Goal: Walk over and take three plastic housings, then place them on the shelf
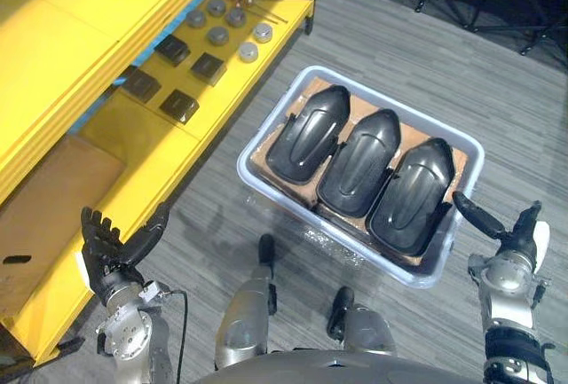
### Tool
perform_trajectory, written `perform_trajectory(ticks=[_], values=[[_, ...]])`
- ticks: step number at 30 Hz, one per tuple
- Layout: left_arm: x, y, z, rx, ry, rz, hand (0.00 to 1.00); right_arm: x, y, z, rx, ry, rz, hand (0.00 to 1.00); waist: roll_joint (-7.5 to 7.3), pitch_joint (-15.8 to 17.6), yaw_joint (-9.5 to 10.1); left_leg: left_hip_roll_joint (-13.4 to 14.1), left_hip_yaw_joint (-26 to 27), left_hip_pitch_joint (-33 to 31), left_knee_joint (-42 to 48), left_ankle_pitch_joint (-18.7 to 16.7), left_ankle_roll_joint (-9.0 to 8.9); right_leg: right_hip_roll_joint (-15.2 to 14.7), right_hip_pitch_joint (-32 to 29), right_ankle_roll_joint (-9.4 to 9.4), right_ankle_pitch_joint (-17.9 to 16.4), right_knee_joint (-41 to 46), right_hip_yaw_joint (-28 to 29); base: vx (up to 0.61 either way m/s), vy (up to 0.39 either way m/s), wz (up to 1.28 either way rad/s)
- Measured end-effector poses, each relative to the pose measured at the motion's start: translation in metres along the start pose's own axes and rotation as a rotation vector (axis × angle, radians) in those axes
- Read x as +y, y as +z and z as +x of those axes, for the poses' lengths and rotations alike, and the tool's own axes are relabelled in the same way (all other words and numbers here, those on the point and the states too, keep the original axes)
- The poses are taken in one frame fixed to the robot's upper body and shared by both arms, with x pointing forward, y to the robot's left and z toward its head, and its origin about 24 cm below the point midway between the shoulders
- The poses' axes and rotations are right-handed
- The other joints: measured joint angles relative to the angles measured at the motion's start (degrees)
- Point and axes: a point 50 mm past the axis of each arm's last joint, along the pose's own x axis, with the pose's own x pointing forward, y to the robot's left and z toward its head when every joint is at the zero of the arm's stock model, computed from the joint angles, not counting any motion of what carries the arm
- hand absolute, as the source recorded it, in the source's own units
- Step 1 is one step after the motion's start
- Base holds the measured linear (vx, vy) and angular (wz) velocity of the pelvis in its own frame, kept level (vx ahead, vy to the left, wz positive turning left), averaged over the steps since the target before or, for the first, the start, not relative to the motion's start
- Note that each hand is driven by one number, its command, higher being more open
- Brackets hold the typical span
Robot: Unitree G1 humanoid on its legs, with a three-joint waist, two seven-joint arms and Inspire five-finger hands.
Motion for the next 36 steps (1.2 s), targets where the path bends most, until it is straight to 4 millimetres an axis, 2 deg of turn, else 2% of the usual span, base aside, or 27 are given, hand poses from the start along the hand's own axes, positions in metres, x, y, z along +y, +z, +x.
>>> perform_trajectory(ticks=[2,3,7,11,16,24,26,29,32,36], values=[[-0.008,0.004,0.005,-0.021,-0.030,-0.012,1.00,-0.001,0.011,0.008,-0.029,0.003,-0.017,1.00,0.24,1.41,0.86,-0.11,-0.31,-0.64,0.00,0.35,-0.11,-0.27,-1.10,0.01,-0.72,1.32,-0.02,0.01,-0.059,0.05],[-0.009,0.005,0.007,-0.027,-0.043,-0.006,1.00,-0.004,0.017,0.013,-0.044,0.006,-0.022,1.00,0.25,1.60,0.95,-0.25,-0.72,-1.41,-0.01,0.97,0.35,-0.54,-2.05,-0.01,-1.19,2.22,-0.29,0.01,-0.054,0.13],[-0.016,0.007,0.009,-0.035,-0.066,-0.012,1.00,-0.013,0.038,0.028,-0.093,0.017,-0.055,1.00,0.27,3.50,1.03,-0.78,-1.40,-1.72,0.03,1.36,0.41,-1.28,-2.74,-0.08,-2.22,4.04,-0.51,0.02,-0.048,0.12],[-0.019,0.002,0.009,-0.001,-0.072,-0.036,1.00,-0.004,0.056,0.035,-0.141,0.089,-0.073,1.00,0.23,4.39,1.27,-1.18,-1.79,-1.93,0.12,1.39,0.36,-1.94,-3.55,-0.17,-3.58,6.01,-0.60,0.01,-0.072,0.06],[-0.025,0.001,0.008,0.005,-0.112,-0.030,1.00,0.014,0.050,0.032,-0.119,0.194,-0.132,1.00,0.50,4.83,2.27,-1.46,-2.69,-2.09,0.12,1.53,0.15,-2.27,-3.69,-0.45,-4.78,7.12,-1.46,0.00,-0.072,0.10],[-0.032,-0.004,0.004,0.025,-0.141,-0.030,1.00,0.013,0.052,0.030,-0.168,0.184,-0.190,1.00,0.72,5.56,2.28,-1.73,-2.71,-3.01,0.05,1.59,0.12,-3.02,-5.37,-0.50,-5.49,8.93,-1.32,-0.02,-0.039,0.01],[-0.034,-0.004,0.003,0.028,-0.147,-0.031,1.00,0.012,0.050,0.021,-0.196,0.185,-0.213,1.00,0.70,5.92,2.10,-1.66,-2.65,-3.02,0.01,1.58,0.11,-3.00,-5.51,-0.58,-5.54,8.95,-1.28,-0.01,-0.048,-0.01],[-0.032,-0.004,0.003,0.029,-0.139,-0.029,1.00,0.017,0.048,0.006,-0.223,0.188,-0.219,1.00,0.56,6.75,0.76,-1.61,-2.66,-3.45,0.05,1.62,0.06,-2.87,-5.77,-0.55,-5.50,8.91,-1.37,0.00,-0.053,0.01],[-0.032,-0.004,0.003,0.026,-0.139,-0.030,1.00,0.023,0.038,-0.007,-0.210,0.203,-0.236,1.00,-0.05,7.14,-0.03,-1.58,-2.37,-3.44,0.41,1.53,0.00,-2.89,-5.69,-0.54,-5.48,8.65,-1.21,0.02,-0.059,-0.03],[-0.032,-0.004,0.003,0.026,-0.136,-0.030,1.00,0.031,0.032,-0.016,-0.179,0.209,-0.230,1.00,-0.45,7.37,-0.69,-1.47,-1.66,-3.43,1.31,0.67,-0.09,-2.81,-5.62,-0.40,-5.36,8.35,-0.36,0.00,-0.039,-0.09]])
